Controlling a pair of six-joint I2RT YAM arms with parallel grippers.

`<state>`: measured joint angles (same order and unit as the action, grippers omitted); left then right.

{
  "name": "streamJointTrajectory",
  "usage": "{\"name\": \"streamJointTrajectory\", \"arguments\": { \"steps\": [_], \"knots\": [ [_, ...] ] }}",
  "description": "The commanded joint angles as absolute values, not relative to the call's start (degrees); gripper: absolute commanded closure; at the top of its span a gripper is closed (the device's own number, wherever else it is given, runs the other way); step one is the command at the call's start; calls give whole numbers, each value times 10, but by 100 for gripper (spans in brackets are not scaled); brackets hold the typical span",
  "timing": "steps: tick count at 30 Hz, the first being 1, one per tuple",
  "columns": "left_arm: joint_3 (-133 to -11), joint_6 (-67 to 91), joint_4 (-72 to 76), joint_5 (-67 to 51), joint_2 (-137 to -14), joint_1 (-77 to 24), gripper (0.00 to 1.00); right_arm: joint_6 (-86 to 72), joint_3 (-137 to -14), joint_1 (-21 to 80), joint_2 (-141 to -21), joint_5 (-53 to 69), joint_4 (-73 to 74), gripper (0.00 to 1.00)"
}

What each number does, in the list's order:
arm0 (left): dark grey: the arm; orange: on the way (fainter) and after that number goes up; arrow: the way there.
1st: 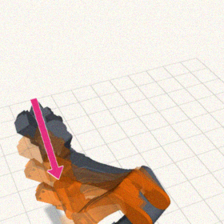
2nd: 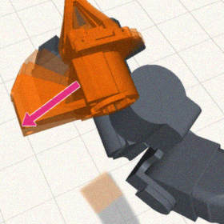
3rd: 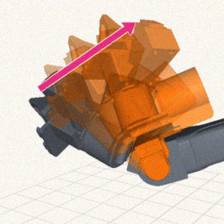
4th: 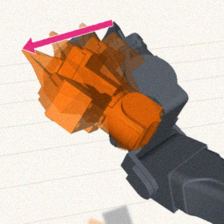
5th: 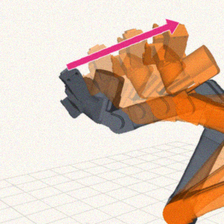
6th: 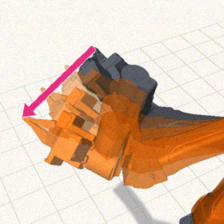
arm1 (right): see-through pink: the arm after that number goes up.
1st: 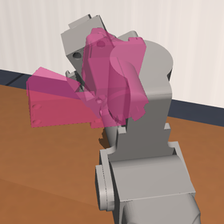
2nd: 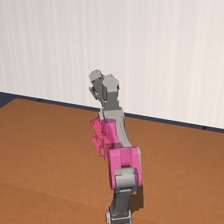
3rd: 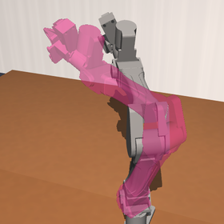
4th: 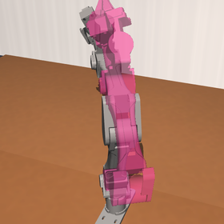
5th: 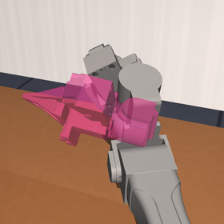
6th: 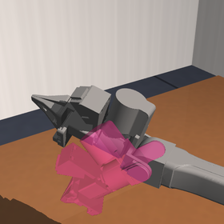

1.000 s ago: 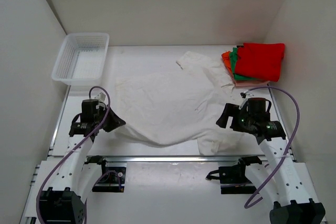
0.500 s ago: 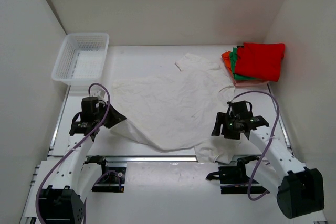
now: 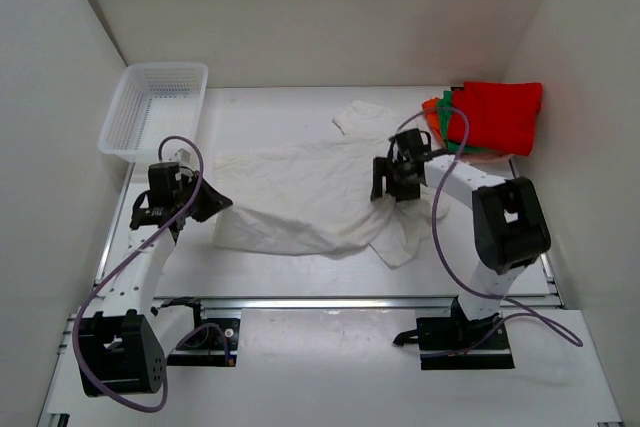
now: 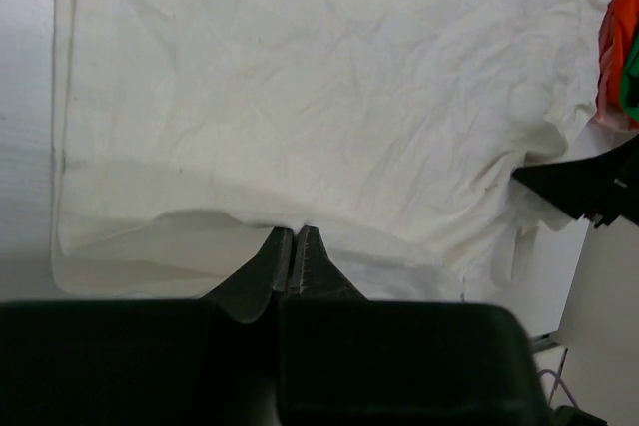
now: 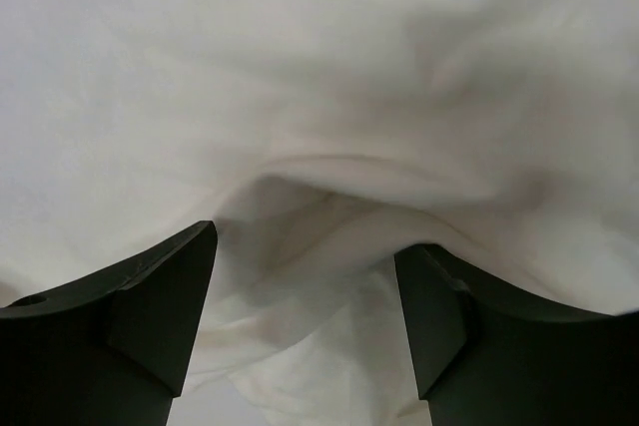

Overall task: Fold and stack the t-shirts
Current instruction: Flatten out the tshirt

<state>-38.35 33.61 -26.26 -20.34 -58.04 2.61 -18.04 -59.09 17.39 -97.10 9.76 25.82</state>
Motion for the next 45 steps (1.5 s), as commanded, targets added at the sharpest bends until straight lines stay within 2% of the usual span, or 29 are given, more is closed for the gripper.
{"name": "streamJointTrajectory", "arguments": {
  "steps": [1,5,7,9,11,12,15,17,18,22,24,25,31,32,33,36,39,45],
  "knots": [
    [-414,336,-229,-207,-587,32,100,-121,-693,170,-984,38,233,31],
    [-407,333,-229,-212,-583,40,100,-115,-685,148,-927,35,263,32],
    [-399,334,-224,-214,-582,39,100,-114,-644,144,-868,21,266,36],
    [-397,335,-222,-222,-582,34,100,-113,-582,135,-826,16,266,43],
    [-390,328,-224,-220,-577,34,100,-119,-540,128,-792,27,280,46],
    [-388,329,-231,-220,-573,42,100,-141,-477,150,-742,2,291,50],
    [-387,331,-228,-220,-573,40,100,-170,-443,155,-717,-17,263,52],
    [-386,335,-224,-222,-570,36,100,-188,-410,135,-717,-17,229,63],
    [-382,338,-227,-228,-567,37,100,-191,-403,134,-727,-21,218,65],
    [-381,338,-233,-230,-550,42,100,-220,-384,141,-752,-16,214,66],
    [-378,337,-236,-230,-548,44,100,-242,-371,167,-745,-19,235,96],
    [-384,333,-236,-233,-546,44,100,-250,-366,178,-731,-17,241,100],
    [-381,338,-237,-239,-543,41,100,-345,-303,255,-608,33,297,100],
    [-382,338,-235,-239,-547,41,100,-354,-304,263,-578,33,309,97],
    [-381,338,-233,-241,-545,42,100,-357,-298,258,-567,37,316,88],
    [-374,345,-222,-244,-548,40,100,-343,-300,209,-511,43,333,73],
    [-368,352,-216,-247,-548,33,100,-309,-303,154,-511,57,337,67],
    [-375,348,-224,-244,-544,36,100,-276,-295,118,-547,54,302,54]
  ]
}}
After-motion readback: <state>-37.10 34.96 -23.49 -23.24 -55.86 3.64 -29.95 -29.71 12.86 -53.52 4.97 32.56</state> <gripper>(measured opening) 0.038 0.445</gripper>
